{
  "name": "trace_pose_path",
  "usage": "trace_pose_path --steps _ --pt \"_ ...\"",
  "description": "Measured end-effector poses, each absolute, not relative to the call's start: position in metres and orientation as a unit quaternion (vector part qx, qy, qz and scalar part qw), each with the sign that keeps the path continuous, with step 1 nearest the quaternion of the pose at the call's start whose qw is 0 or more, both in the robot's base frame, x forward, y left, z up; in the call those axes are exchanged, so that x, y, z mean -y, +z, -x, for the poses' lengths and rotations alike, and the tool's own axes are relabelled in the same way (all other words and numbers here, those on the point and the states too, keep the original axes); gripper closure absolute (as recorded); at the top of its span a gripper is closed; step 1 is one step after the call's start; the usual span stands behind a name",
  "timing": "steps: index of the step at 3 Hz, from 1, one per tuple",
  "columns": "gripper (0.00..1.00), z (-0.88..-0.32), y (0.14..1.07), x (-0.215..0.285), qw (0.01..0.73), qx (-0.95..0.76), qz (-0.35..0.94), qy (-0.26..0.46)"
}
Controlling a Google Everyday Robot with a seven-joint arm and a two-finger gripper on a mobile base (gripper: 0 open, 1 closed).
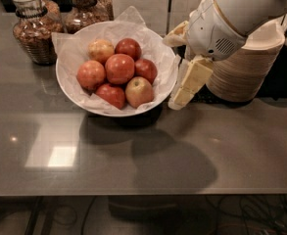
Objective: Pick apple from white bowl
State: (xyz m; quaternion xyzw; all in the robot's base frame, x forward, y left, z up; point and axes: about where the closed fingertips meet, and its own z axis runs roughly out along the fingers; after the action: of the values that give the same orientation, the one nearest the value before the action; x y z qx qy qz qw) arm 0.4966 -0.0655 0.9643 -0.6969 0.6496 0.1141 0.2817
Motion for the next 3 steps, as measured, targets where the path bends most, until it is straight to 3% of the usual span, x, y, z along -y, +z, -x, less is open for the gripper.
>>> trace_pose_path --steps 1,3 --pt "0.25 -0.493 0.968 0.091 0.280 -0.671 0.681 0.093" --pt "0.18 -0.515 0.953 0.067 0.268 -0.664 0.692 0.095"
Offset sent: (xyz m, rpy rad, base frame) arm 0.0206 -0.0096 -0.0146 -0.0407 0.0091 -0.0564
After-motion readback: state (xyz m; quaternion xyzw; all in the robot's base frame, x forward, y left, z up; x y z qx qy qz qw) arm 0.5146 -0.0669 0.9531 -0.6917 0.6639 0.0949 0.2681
